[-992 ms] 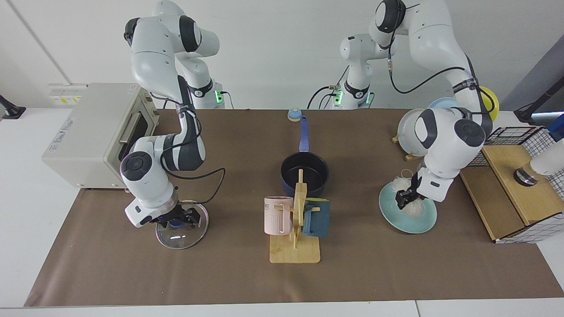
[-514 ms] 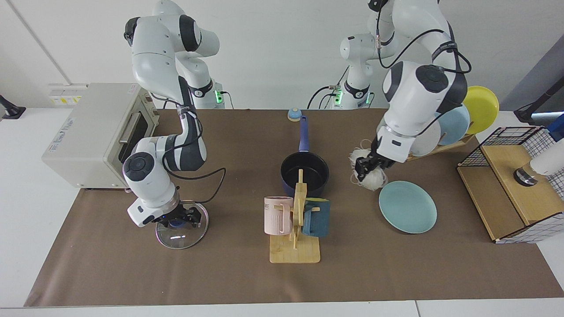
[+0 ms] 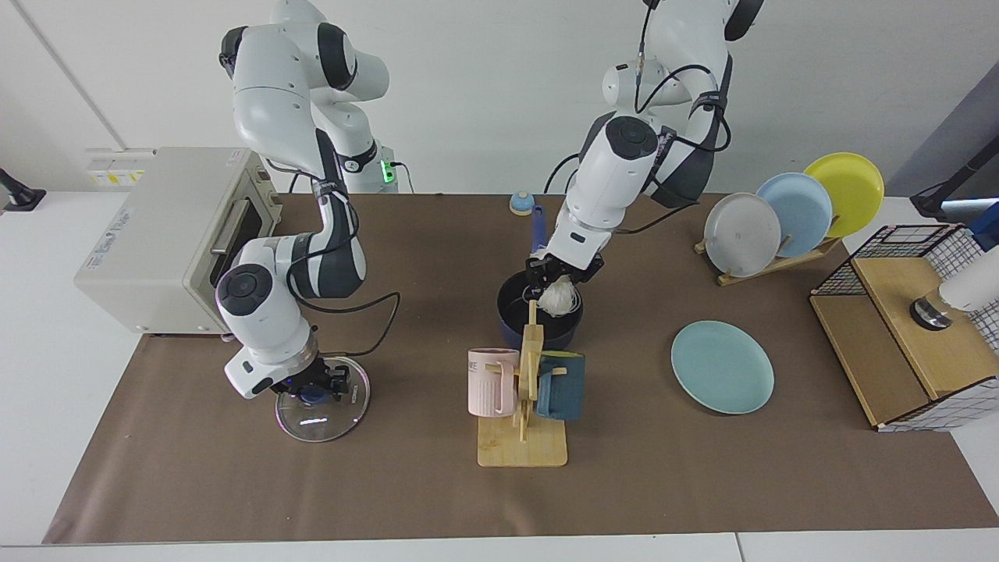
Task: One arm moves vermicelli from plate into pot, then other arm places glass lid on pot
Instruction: 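Carry the vermicelli into the black pot with the left gripper, then withdraw the left gripper while the right gripper lifts the glass lid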
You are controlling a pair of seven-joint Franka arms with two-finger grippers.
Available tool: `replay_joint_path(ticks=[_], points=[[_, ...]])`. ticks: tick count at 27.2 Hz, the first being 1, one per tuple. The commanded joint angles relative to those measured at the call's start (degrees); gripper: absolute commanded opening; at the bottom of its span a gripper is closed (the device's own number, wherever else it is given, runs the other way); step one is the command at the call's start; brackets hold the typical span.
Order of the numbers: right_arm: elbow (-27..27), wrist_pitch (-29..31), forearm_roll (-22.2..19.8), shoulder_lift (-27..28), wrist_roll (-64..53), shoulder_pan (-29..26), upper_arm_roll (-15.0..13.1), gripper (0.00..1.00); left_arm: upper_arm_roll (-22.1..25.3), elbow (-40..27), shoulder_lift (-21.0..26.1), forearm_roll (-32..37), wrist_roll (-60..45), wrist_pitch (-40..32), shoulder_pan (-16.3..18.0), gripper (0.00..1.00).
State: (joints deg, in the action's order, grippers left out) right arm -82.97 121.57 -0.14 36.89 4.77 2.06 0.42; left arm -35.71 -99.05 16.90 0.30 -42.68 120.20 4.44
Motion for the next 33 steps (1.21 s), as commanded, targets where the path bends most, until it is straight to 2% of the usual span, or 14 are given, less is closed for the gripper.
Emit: replay_joint_path(ticks=[1, 3, 9, 16, 23, 24, 25, 26, 27, 30, 33], points=[[-2.1, -0.2, -0.4, -0.7, -2.9, 0.3, 0.3, 0.12, 0.3, -2.4, 0.7, 0.0, 2.2, 2.2, -0.2, 0.00], [-2.1, -0.3, -0.5, -0.8, -4.2, 0.3, 0.3, 0.08, 0.4, -2.6, 1.9, 1.1, 1.5, 3.0, -1.2, 0.00], [-2.1, -1.5, -0.4, -2.0, -5.7, 0.4, 0.3, 0.08, 0.3, -2.9, 4.8, 6.4, -1.5, 5.0, -2.1, 0.00], [-2.1, -7.2, -0.4, -6.1, -6.3, 0.9, 0.3, 0.08, 0.3, -7.7, 5.0, 7.8, -2.1, 11.2, -2.1, 0.00], [-2.6, -13.2, 0.6, -11.0, -8.8, 0.7, 0.3, 0.08, 0.4, -8.9, 5.5, 11.5, -5.8, 14.5, -2.2, 0.00], [-3.1, -13.8, 0.7, -11.9, -9.2, 0.6, 0.4, 0.08, 0.3, -8.8, 5.9, 12.2, -5.7, 14.4, -2.1, 0.22], [-3.7, -14.2, 0.7, -12.9, -9.7, 0.3, 0.4, 0.09, 0.4, -8.8, 6.0, 12.8, -5.3, 14.1, -2.1, 0.63], [-4.4, -14.4, 0.8, -14.0, -10.0, 0.2, 0.4, 0.09, 0.4, -8.7, 6.0, 13.3, -5.3, 13.4, -2.1, 0.84], [-5.2, -14.7, 0.8, -15.1, -10.5, 0.2, 0.4, 0.09, 0.4, -8.6, 5.8, 14.1, -5.3, 12.4, -2.2, 1.00], [-8.7, -15.9, 0.9, -18.9, -11.4, 0.0, 0.4, 0.09, 0.1, -7.7, 5.2, 16.3, -5.2, 8.2, -2.1, 1.00], [-12.6, -16.3, 2.2, -22.8, -12.0, 0.0, 0.3, 0.09, -0.1, -5.0, 3.6, 15.5, -5.1, 4.7, -1.8, 1.00]])
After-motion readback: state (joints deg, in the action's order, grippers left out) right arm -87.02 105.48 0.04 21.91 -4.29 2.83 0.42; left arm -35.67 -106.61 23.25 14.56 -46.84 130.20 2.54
